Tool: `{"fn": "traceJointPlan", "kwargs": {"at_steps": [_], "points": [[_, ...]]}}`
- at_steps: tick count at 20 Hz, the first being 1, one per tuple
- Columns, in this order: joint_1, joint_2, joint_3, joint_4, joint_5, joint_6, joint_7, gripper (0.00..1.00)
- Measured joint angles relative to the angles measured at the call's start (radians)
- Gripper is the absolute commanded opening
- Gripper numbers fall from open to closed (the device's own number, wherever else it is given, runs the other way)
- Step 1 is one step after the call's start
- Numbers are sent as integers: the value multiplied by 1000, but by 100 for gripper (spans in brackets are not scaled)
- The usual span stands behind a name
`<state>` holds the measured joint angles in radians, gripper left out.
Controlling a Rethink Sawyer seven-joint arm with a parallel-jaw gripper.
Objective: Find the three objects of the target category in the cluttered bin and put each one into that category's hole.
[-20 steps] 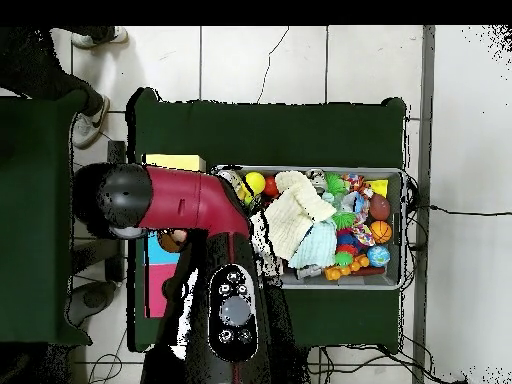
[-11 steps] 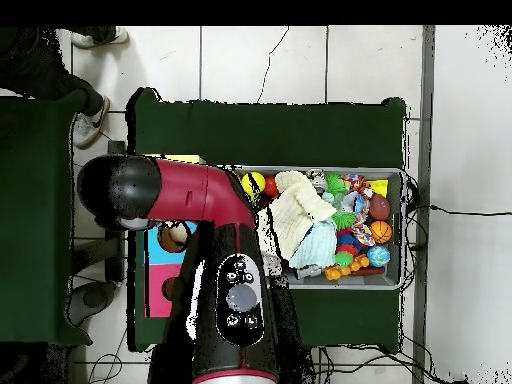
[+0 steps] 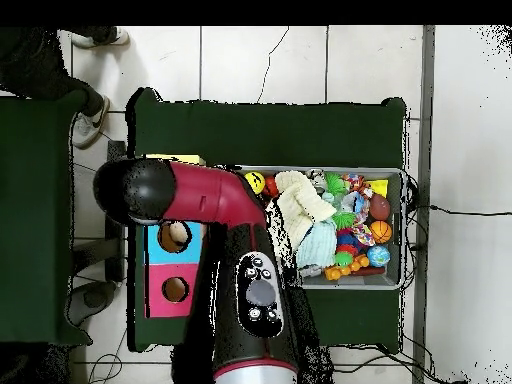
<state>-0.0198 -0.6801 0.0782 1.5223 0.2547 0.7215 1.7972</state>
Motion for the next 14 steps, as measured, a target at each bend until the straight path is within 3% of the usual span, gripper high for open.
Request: {"fn": "traceJointPlan", "kwargs": {"at_steps": [7, 14], "points": [[-74, 3, 55, 88, -15, -196, 0, 0], [-106, 10, 97, 152, -43, -275, 0, 0]]}}
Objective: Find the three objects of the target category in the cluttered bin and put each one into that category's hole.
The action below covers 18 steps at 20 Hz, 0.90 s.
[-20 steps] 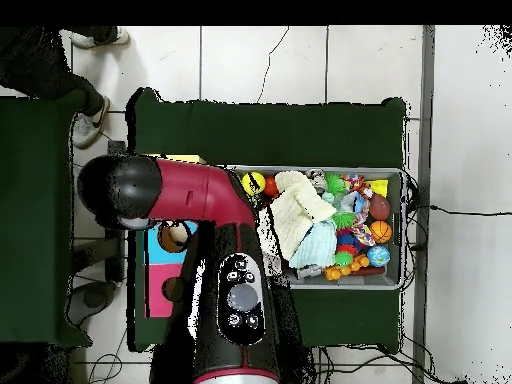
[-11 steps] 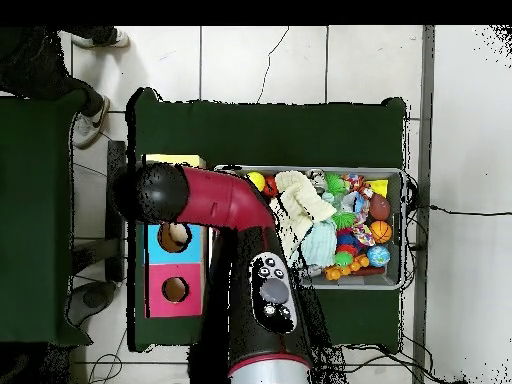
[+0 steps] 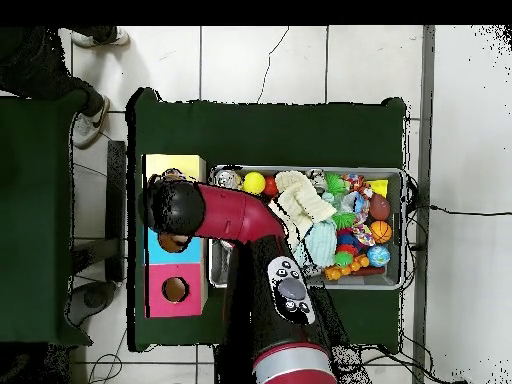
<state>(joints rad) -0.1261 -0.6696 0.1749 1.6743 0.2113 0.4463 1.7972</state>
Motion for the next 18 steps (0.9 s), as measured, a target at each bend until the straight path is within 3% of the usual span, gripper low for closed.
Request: {"fn": "traceJointPlan", "kwargs": {"at_steps": [11, 18], "points": [[24, 0, 14, 66, -67, -132, 0, 0], [37, 5, 14, 77, -68, -182, 0, 0]]}}
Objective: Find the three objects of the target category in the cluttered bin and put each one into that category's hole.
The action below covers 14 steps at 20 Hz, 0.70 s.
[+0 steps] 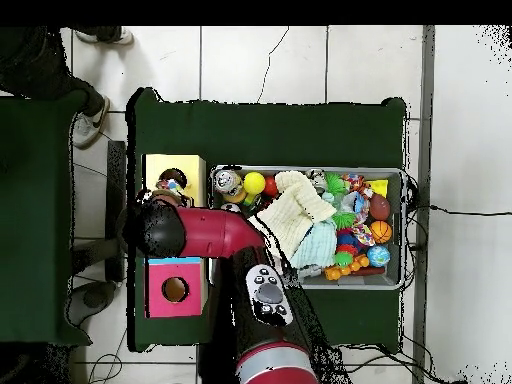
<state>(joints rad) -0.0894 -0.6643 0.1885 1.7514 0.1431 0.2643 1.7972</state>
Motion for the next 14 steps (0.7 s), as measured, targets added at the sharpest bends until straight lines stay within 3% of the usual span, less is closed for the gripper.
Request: {"fn": "traceJointPlan", "kwargs": {"at_steps": [14], "points": [[16, -6, 0, -2, 10, 33, 0, 0]]}}
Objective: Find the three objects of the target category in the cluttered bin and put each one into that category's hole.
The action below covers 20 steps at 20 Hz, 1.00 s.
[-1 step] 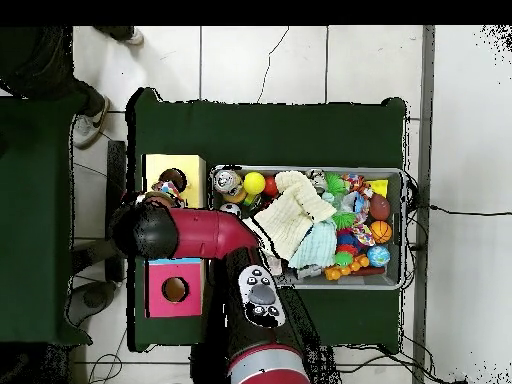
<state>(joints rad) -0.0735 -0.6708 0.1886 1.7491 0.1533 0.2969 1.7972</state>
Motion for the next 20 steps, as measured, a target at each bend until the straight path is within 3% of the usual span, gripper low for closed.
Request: {"fn": "traceJointPlan", "kwargs": {"at_steps": [20], "points": [[-19, 44, 14, -70, 6, 90, 0, 0]]}}
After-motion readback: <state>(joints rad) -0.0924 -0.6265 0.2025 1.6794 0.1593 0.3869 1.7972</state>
